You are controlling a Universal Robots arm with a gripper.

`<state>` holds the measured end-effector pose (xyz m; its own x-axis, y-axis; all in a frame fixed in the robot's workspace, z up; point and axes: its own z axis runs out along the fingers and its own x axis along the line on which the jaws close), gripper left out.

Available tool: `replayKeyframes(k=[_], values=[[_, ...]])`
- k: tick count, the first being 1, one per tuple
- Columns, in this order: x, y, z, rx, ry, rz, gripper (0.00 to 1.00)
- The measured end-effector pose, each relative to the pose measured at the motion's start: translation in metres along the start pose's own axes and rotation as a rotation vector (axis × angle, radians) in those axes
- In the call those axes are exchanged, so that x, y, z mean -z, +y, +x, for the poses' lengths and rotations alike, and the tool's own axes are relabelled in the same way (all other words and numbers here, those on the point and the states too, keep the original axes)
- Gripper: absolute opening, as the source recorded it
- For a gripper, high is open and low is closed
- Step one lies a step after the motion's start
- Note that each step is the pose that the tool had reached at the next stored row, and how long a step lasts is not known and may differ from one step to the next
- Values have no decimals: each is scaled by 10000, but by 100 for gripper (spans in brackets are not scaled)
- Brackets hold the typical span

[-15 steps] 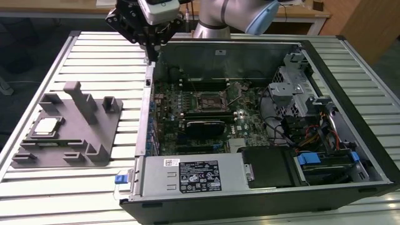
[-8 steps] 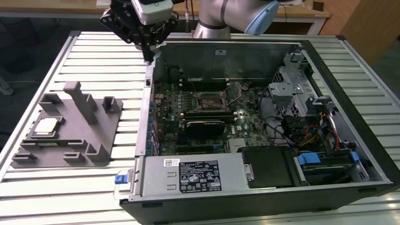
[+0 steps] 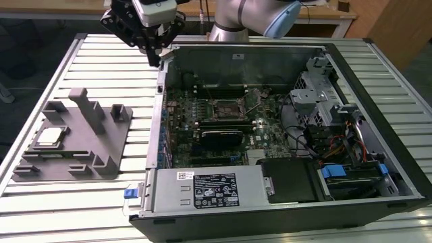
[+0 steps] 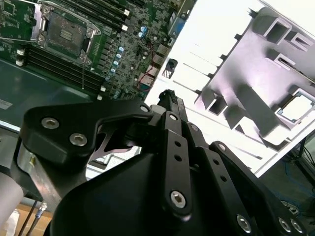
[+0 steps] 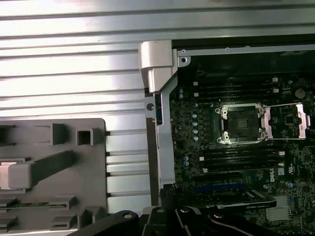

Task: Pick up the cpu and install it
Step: 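Reach for the cpu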

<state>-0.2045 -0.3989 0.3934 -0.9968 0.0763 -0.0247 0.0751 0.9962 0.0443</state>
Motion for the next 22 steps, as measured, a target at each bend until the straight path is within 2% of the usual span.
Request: replayKeyframes(k=[8,22], values=[[3,-9,120,1,-2,-2,11],[7,-23,275,1,-1,-1,11]])
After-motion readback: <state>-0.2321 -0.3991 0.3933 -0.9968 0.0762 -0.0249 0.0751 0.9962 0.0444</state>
